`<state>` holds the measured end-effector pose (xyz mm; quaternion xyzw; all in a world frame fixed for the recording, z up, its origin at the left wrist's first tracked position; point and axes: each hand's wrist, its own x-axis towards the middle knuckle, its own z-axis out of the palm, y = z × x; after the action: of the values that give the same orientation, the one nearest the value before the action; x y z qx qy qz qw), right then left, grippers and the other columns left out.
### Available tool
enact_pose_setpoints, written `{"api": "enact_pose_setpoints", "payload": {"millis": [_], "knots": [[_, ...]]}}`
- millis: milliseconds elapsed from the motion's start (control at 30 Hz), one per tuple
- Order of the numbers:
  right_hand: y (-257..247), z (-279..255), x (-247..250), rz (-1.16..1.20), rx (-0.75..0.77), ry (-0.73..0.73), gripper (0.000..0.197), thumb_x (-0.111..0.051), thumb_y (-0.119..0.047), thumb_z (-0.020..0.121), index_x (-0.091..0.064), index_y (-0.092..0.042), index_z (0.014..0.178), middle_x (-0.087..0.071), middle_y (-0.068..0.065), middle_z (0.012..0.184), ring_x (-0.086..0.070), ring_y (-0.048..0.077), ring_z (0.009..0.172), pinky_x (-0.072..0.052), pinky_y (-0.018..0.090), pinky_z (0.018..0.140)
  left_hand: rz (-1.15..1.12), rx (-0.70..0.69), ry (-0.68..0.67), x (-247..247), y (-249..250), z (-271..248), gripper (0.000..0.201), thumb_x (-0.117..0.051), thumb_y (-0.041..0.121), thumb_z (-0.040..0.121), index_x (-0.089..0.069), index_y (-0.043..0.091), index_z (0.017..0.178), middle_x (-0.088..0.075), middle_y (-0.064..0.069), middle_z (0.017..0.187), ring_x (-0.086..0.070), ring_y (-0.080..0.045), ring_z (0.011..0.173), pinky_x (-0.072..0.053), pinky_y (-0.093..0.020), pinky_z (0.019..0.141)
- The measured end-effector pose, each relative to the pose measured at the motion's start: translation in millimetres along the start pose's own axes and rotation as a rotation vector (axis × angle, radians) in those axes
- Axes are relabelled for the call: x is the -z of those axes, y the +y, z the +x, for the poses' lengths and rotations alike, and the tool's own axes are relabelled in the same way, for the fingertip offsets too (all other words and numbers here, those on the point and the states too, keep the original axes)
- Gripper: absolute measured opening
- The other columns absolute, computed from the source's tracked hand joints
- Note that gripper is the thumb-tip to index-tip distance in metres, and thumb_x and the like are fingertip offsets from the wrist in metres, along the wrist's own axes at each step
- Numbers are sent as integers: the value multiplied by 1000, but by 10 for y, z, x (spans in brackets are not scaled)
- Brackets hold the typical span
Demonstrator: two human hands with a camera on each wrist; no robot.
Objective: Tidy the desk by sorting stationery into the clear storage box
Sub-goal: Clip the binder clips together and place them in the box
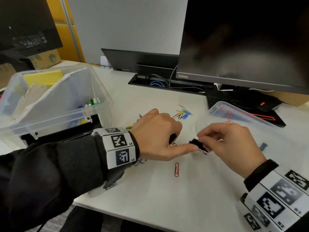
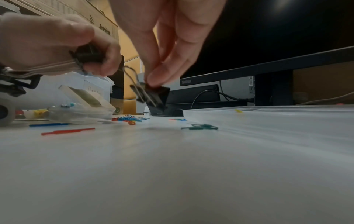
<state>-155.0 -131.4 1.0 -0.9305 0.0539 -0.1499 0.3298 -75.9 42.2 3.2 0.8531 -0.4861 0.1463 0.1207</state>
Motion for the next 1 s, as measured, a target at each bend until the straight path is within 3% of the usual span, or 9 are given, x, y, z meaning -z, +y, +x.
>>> {"api": "enact_pose_setpoints", "payload": {"millis": [67,267,467,533,633,733,833,900,1000], "knots": [[-48,5,-39,93,41,58,15,-70,-9,77,-69,-23,70,-63,-11,53,-63,-2,73,-44,1,61,5,46,-25,-10,5,21,72,-21,76,71,-60,17,60,-56,3,51,-52,-15,54,-30,-24,68],[-168,2,-131,298,158,153,12,-68,-7,78,-62,-14,71,-69,0,73,-68,9,72,-49,9,55,64,79,44,-51,-10,19,80,-15,79,66,-68,20,73,-62,3,56,-57,-16,61,-34,-26,69],[-172,11,-111,399,186,249,18,-64,-4,82,-57,-18,72,-67,-8,66,-69,6,66,-52,10,60,14,23,132,-54,-21,6,24,-49,41,82,-40,24,68,-39,11,60,-35,-13,65,-25,-26,64],[-154,30,-106,406,187,298,22,-63,-6,83,-55,-24,72,-67,-6,64,-68,5,67,-53,12,62,37,-11,207,-68,-42,9,20,-57,31,78,-50,20,63,-37,13,56,-33,-11,62,-26,-26,61],[-123,63,-64,427,181,356,22,-61,-10,85,-55,-28,75,-67,-8,67,-66,6,66,-54,16,65,68,-110,271,-86,-59,4,18,-53,25,79,-66,19,68,-53,10,54,-42,-14,59,-26,-25,62],[-123,67,-36,443,186,291,19,-59,-9,86,-61,-25,78,-70,-6,79,-65,11,66,-53,17,64,96,-275,322,-73,-36,-17,22,-49,21,81,-69,18,72,-58,6,58,-48,-16,65,-26,-26,67],[-171,51,-73,469,195,128,19,-62,-5,83,-66,-22,77,-71,-4,77,-66,11,64,-53,16,63,121,-416,385,-97,67,-27,22,-52,18,82,-67,15,66,-55,3,56,-45,-16,67,-29,-29,66],[-170,53,-99,475,186,96,19,-65,-7,81,-66,-26,75,-71,-4,74,-66,7,63,-52,15,63,85,-415,416,-110,128,-26,28,-55,25,84,-62,13,60,-53,1,54,-40,-16,68,-30,-30,63],[-150,56,-98,356,126,210,9,-59,-28,86,-64,-26,79,-68,-2,75,-67,11,76,-55,29,73,99,-281,413,-100,113,-14,34,-51,30,86,-58,13,57,-53,1,52,-48,-20,60,-30,-29,59]]}}
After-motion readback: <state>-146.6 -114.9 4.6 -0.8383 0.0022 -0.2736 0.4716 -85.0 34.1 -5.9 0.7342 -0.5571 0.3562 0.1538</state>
